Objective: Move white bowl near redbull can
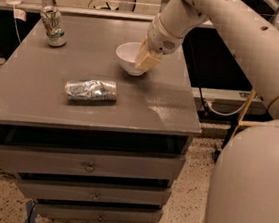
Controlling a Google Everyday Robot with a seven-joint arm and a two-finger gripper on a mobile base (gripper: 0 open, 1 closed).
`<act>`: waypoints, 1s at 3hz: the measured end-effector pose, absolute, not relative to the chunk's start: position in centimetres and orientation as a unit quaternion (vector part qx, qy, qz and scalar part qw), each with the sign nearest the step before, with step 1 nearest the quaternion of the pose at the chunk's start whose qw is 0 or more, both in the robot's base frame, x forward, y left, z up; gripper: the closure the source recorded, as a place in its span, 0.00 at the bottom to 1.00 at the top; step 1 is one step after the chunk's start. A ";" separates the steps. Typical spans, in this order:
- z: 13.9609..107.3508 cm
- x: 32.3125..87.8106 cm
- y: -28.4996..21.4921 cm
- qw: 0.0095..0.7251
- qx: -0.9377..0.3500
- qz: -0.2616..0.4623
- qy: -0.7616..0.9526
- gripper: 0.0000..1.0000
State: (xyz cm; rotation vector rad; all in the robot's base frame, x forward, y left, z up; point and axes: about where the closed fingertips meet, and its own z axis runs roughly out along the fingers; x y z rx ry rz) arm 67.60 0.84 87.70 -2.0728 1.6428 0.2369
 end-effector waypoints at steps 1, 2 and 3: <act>87.7 67.6 0.8 0.241 -0.758 0.087 0.600 1.00; 87.9 67.0 1.0 0.241 -0.764 0.087 0.593 1.00; 88.0 65.7 1.4 0.235 -0.774 0.100 0.579 1.00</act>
Offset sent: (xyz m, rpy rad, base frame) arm -0.0132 -0.0015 0.0112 -0.0005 -0.0195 0.0363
